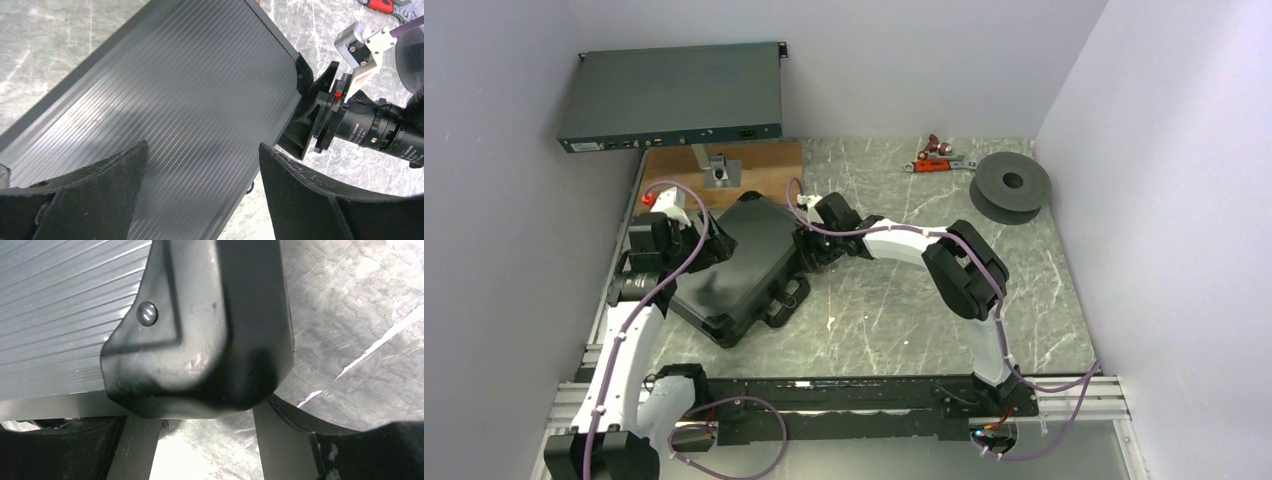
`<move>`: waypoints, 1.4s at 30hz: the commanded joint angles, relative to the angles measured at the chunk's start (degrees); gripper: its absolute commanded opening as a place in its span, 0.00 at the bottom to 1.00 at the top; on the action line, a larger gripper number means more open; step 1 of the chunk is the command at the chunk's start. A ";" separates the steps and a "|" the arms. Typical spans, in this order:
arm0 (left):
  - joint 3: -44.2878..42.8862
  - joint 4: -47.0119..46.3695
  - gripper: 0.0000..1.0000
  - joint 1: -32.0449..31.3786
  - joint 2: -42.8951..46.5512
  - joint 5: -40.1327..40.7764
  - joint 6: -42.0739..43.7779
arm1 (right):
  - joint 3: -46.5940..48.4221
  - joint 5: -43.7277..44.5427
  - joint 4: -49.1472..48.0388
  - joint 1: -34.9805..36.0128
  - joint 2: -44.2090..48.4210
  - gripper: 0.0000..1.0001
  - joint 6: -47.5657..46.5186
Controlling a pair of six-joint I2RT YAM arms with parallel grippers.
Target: Pack up texas hold em set
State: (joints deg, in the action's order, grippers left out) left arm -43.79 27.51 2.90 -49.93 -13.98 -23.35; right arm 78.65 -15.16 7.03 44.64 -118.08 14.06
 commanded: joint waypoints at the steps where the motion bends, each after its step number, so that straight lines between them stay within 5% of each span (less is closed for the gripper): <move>1: 4.51 -4.64 0.85 -0.75 1.93 -3.06 -2.13 | 1.44 0.00 -4.82 2.03 4.59 0.67 0.46; 5: 8.72 -8.09 0.76 -2.15 1.60 -3.26 -3.83 | -3.03 4.38 -3.28 1.96 11.20 0.71 1.43; 10: 10.47 -8.18 0.54 -5.14 1.77 -2.07 -4.15 | -9.75 5.30 -2.47 2.02 19.79 0.79 4.96; 15: 13.21 -6.50 0.44 -6.98 4.62 -0.17 -4.78 | -16.42 3.12 -3.66 2.39 25.23 0.75 10.15; 23: 17.79 -6.10 0.30 -7.68 7.43 1.95 -7.45 | -22.70 0.83 -6.63 5.77 27.16 0.46 15.86; 29: 18.88 -5.45 0.06 -8.07 9.37 3.62 -8.13 | -24.80 0.45 -12.75 8.97 23.74 0.26 21.40; 36: 17.97 -4.31 0.03 -8.25 9.59 4.28 -8.02 | -23.74 1.39 -15.83 9.23 17.57 0.06 27.88; 42: 18.72 -4.90 0.00 -8.26 9.68 4.14 -8.36 | -23.64 2.01 -17.29 9.23 15.10 0.00 30.01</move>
State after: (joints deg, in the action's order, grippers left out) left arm -26.11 19.64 -5.13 -40.32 -11.07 -31.20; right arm 54.24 -13.76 -5.61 53.93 -102.54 41.30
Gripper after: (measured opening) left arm 0.012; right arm 0.009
